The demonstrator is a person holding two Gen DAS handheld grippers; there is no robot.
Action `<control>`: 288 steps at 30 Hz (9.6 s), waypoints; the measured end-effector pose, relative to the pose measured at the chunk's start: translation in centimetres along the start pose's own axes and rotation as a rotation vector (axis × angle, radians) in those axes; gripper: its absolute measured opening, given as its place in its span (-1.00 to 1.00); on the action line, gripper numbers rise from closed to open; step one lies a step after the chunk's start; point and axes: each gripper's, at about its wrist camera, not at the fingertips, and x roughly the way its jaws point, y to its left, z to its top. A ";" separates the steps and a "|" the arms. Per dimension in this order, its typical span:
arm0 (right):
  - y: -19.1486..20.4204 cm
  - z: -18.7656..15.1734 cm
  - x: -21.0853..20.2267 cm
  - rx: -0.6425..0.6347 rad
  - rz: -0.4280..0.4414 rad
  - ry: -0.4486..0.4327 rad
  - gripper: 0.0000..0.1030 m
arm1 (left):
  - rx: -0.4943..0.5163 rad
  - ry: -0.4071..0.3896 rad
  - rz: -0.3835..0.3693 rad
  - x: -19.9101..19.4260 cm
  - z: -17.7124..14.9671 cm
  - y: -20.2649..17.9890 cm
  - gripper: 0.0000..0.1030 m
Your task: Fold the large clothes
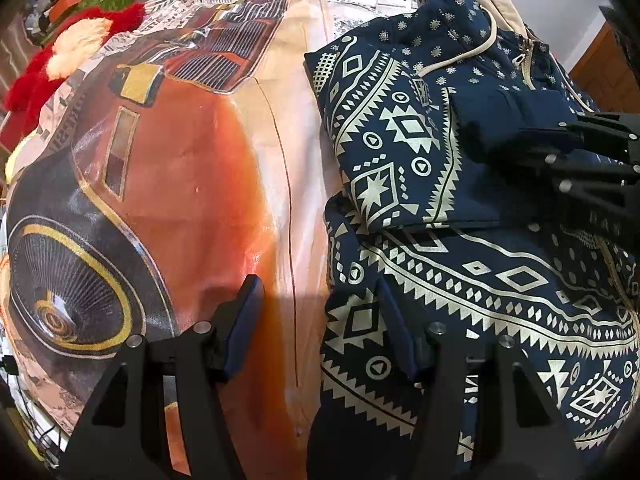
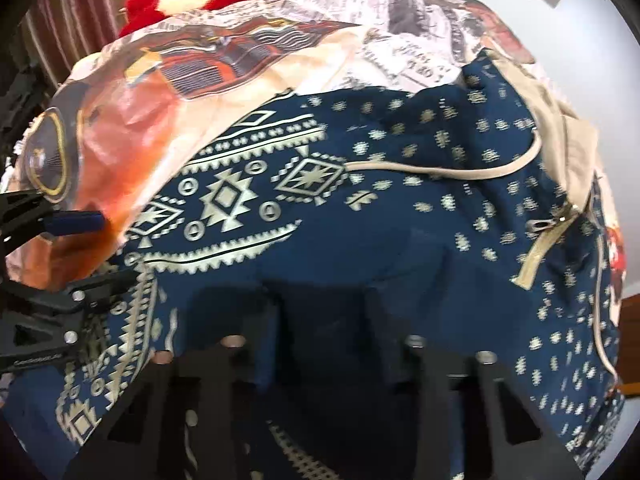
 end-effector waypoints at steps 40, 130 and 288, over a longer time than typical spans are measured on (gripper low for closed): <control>-23.4 -17.0 -12.7 0.604 -0.108 -0.268 -0.83 | -0.051 -0.026 0.212 1.9 4.0 -1.7 0.29; -34.1 -31.7 -22.9 1.129 -0.057 -0.536 -0.90 | 0.253 -0.185 -0.152 -5.1 12.1 -23.8 0.48; -25.6 -21.6 -9.9 0.636 -0.221 -0.064 0.76 | -0.054 -0.038 -0.021 -0.4 5.5 -4.3 0.13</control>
